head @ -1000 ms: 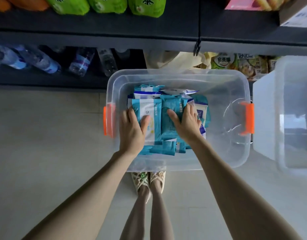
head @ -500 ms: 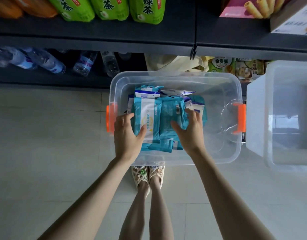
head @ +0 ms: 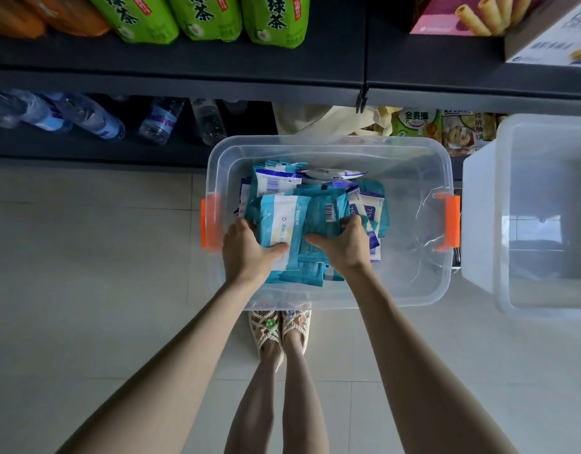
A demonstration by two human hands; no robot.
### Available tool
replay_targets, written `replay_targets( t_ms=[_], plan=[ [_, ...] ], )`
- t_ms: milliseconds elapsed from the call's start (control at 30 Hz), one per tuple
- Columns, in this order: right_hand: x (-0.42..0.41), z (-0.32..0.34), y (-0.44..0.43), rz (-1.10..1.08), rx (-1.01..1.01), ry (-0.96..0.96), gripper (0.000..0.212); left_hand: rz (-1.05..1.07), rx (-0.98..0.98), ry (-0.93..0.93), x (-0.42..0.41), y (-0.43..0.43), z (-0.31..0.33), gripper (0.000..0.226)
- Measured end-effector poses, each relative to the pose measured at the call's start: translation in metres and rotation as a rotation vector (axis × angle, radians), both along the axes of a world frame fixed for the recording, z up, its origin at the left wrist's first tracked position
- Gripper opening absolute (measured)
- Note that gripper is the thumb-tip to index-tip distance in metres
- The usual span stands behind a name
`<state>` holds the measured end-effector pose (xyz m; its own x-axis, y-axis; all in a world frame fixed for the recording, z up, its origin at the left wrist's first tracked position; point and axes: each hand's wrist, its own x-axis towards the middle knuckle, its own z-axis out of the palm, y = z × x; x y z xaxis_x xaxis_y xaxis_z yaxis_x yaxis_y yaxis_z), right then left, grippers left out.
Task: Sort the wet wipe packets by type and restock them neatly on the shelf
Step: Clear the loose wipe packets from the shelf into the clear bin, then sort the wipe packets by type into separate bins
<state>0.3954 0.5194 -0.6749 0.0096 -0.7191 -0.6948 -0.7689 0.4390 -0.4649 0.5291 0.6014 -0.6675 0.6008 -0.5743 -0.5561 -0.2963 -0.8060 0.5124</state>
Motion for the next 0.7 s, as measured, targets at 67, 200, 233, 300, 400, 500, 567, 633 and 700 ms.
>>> replay_targets(
  t_ms=[67,200,233,300,400,500,567,633,700],
  plan=[
    [-0.001,0.004,0.003,-0.059,-0.003,-0.042,0.060,0.083,-0.007,0.096,-0.003,0.002,0.006,0.059],
    [-0.009,0.012,0.006,-0.164,0.024,-0.204,0.041,0.164,-0.050,0.270,-0.003,0.007,0.014,0.048],
    [-0.013,0.016,0.007,-0.190,0.028,-0.248,0.037,0.161,-0.063,0.282,-0.003,0.008,0.019,0.048],
    [-0.022,0.028,0.009,-0.248,0.038,-0.358,0.033,0.183,-0.110,0.321,-0.004,0.010,0.030,0.046],
    [-0.036,0.055,0.012,-0.368,0.066,-0.538,0.035,0.242,-0.208,0.414,-0.012,0.012,0.056,0.037],
    [-0.056,0.091,0.012,-0.404,0.066,-0.634,0.031,0.220,-0.282,0.449,-0.026,0.010,0.090,0.037],
    [-0.075,0.117,0.012,-0.402,0.067,-0.690,0.033,0.201,-0.328,0.462,-0.041,0.009,0.115,0.034],
    [-0.101,0.146,0.011,-0.429,0.082,-0.748,0.035,0.168,-0.351,0.499,-0.060,0.006,0.142,0.028],
    [-0.133,0.171,0.009,-0.456,0.089,-0.788,0.035,0.148,-0.370,0.560,-0.086,0.004,0.168,0.025]
  ],
)
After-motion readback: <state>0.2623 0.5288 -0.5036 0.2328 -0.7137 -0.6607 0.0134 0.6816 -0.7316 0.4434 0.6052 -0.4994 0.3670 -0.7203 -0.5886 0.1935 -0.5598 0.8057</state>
